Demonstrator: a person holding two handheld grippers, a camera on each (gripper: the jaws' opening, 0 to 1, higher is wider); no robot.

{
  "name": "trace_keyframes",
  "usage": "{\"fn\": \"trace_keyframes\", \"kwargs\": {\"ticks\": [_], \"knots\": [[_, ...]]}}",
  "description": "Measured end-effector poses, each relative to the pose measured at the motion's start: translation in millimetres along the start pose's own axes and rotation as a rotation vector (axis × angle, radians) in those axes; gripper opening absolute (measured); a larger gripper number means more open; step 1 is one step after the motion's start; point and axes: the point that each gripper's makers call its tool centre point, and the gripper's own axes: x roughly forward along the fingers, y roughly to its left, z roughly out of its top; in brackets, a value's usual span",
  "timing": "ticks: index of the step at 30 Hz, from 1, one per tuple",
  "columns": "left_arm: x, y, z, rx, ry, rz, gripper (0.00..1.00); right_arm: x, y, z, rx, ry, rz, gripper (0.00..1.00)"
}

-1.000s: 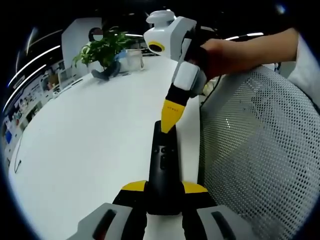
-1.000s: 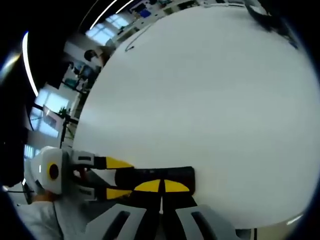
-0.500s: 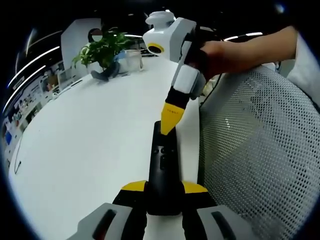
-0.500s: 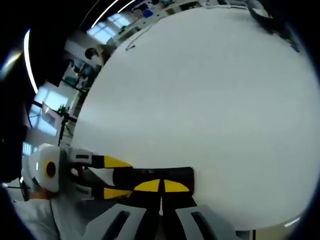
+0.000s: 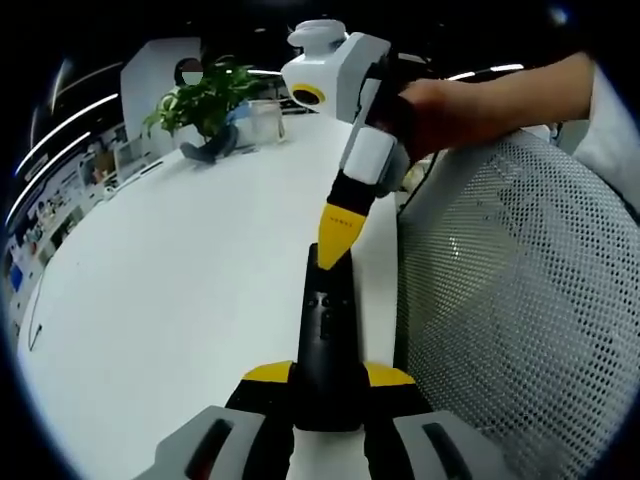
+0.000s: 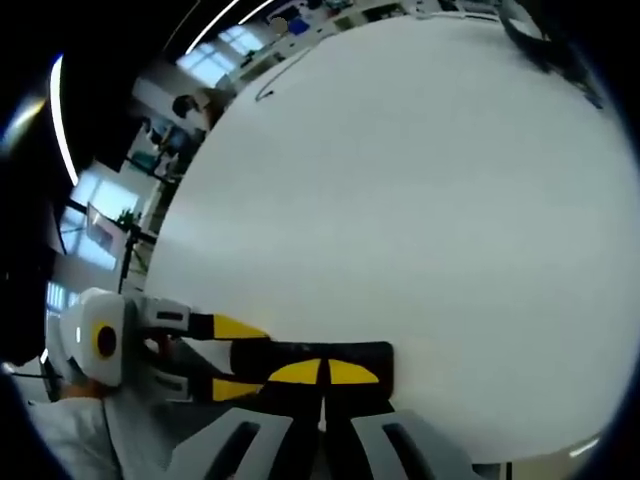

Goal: Press the specified remote control buttons in sequence, fully releasing each button before pressing the next.

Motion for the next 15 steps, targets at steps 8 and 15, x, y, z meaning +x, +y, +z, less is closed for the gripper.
{"fn": "trace_keyframes", "kwargs": {"ticks": [8, 15], "knots": [[0.7, -2.1, 0.1, 0.000, 0.002, -0.008, 0.24, 0.8, 2.0, -0.9, 0.018, 0.004, 0.018, 0.00], [1.1, -2.1, -0.1, -0.006, -0.001, -0.009, 0.24, 5.7, 1.4, -6.9, -0.030, 0.039, -0.006, 0.00]]}}
